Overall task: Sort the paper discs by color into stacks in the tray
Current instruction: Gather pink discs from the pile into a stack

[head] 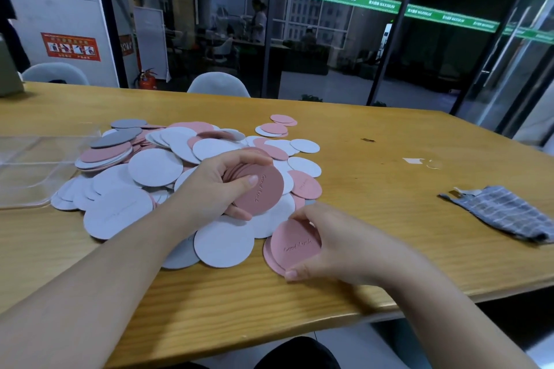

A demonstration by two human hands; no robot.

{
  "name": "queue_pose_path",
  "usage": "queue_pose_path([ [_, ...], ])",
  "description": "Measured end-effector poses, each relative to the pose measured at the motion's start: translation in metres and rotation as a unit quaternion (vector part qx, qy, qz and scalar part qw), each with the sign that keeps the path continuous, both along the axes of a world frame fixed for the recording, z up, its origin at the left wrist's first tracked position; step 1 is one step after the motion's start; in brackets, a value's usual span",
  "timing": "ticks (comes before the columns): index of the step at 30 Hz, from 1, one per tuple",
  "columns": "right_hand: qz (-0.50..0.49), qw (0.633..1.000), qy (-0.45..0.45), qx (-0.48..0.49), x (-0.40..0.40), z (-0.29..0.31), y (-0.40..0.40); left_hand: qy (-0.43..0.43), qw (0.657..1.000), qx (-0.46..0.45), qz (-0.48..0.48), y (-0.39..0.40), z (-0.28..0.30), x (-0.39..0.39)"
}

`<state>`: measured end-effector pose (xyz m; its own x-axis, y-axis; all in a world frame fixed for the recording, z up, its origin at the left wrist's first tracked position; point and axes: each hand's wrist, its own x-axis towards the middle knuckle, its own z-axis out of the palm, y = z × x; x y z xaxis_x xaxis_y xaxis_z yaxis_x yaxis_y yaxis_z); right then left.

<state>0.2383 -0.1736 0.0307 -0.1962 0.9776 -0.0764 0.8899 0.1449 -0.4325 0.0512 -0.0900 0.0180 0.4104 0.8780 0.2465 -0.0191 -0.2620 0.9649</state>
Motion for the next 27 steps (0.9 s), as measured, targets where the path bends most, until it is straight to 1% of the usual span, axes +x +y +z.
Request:
queue_pose_path([
  [4,-0.018,0.999,0.000,-0.029,0.001,0.003,0.000,0.001,1.000,0.001,-0.005,0.000,0.000,0.000],
  [7,-0.031,0.998,0.028,-0.038,0.008,0.002,0.001,0.001,1.000,0.001,-0.004,0.000,-0.001,0.000],
  [10,-0.022,0.997,0.062,-0.026,0.014,-0.001,-0.001,0.002,1.000,0.004,-0.006,0.000,-0.001,0.000],
  [12,-0.021,0.997,0.073,-0.009,0.018,-0.002,-0.001,0.003,1.000,0.006,-0.008,0.000,-0.001,0.001],
  [13,-0.021,0.996,0.092,0.006,0.020,-0.002,-0.001,0.004,1.000,0.006,-0.008,0.000,-0.001,0.001],
  [16,-0.029,0.976,0.207,0.054,0.018,0.000,0.007,0.000,1.000,0.001,-0.011,0.000,-0.001,0.001],
  [18,-0.047,0.961,0.261,0.081,0.010,0.000,0.018,-0.010,1.000,-0.001,-0.012,0.000,-0.001,0.001],
  [20,-0.054,0.949,0.279,0.135,-0.001,-0.002,0.032,-0.016,1.000,0.000,-0.018,0.000,-0.001,0.002],
  [22,-0.054,0.938,0.302,0.164,-0.012,-0.008,0.045,-0.002,1.000,0.014,-0.021,0.000,-0.001,0.002],
  [24,-0.054,0.935,0.311,0.164,-0.017,-0.009,0.053,0.011,0.999,0.031,-0.021,0.000,-0.001,0.002],
  [27,-0.056,0.945,0.287,0.144,-0.006,0.000,0.066,0.009,1.000,0.026,-0.008,0.002,0.000,0.000],
])
